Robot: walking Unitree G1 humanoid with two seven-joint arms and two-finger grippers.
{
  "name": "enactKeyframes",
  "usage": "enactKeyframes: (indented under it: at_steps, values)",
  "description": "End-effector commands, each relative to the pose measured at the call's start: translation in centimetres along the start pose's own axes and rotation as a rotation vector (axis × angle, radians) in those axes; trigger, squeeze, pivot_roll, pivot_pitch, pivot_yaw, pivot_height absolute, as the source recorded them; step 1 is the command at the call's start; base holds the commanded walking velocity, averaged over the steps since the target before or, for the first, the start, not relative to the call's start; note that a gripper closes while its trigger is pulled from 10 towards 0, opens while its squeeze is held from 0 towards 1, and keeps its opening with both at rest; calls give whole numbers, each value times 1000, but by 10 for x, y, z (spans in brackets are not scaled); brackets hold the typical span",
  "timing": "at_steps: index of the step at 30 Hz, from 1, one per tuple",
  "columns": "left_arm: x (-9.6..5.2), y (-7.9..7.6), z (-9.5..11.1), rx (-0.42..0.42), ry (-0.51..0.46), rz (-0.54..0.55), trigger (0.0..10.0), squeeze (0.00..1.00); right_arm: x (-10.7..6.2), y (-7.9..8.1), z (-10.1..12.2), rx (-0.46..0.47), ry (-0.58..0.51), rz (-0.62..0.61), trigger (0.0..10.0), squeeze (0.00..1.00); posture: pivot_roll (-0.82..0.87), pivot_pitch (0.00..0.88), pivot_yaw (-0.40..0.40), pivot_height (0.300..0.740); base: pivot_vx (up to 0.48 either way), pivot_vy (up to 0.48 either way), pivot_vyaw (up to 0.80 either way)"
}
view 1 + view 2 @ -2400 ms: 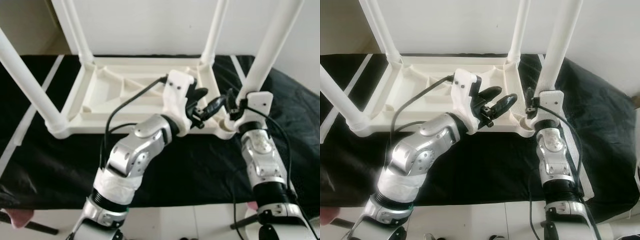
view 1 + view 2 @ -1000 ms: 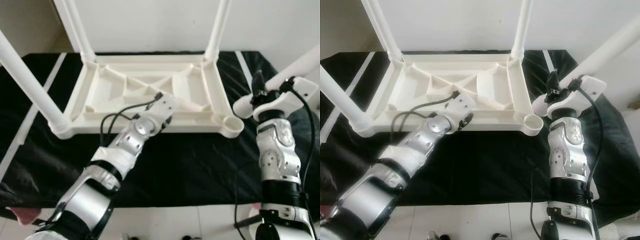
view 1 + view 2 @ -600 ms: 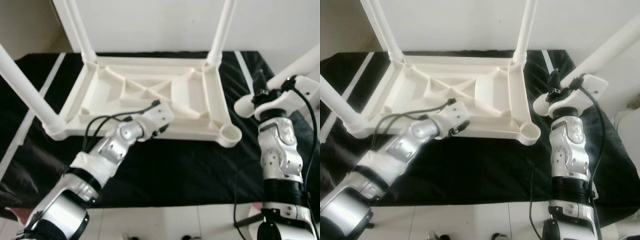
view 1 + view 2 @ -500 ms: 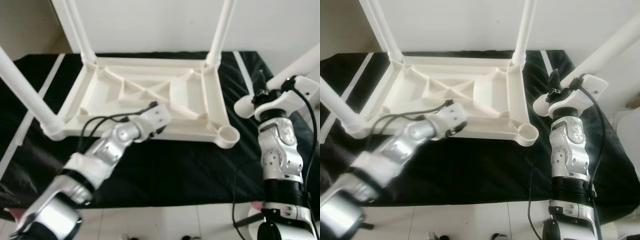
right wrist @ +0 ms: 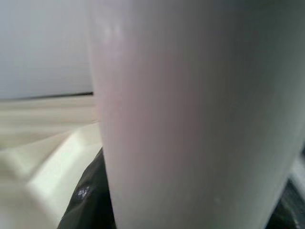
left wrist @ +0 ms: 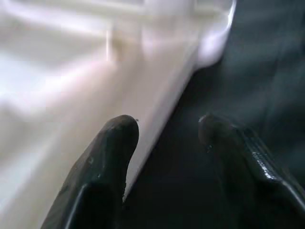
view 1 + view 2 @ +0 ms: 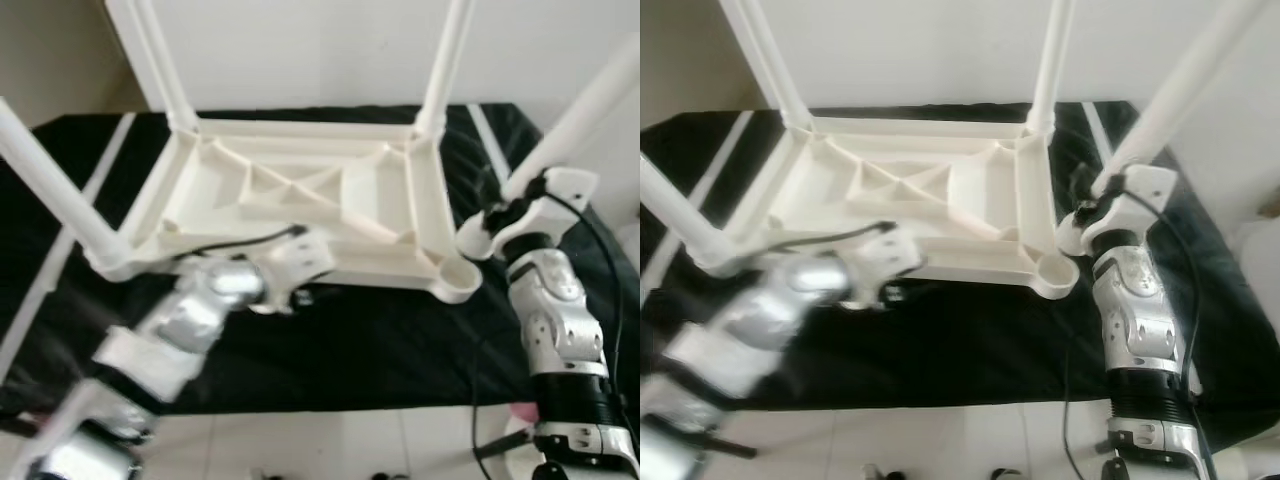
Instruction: Building children table
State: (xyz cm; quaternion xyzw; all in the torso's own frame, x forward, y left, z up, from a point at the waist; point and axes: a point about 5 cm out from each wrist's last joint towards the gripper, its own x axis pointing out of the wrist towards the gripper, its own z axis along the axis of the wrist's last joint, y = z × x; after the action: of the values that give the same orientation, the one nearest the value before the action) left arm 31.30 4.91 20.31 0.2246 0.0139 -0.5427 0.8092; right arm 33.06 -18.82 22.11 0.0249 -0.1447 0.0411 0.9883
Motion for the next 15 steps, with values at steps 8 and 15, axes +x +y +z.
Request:
enactKeyframes:
  at_steps: [8,15]
  values:
    - [-17,24,14,-158,-175,435,10000,0,-6,4,0,-33,9,9,10000,0,-129,110,-6,740,0,0,0]
    - [-23,22,16,-202,-230,455,10000,0,-11,3,-5,-22,41,0,10000,0,-119,116,-17,740,0,0,0]
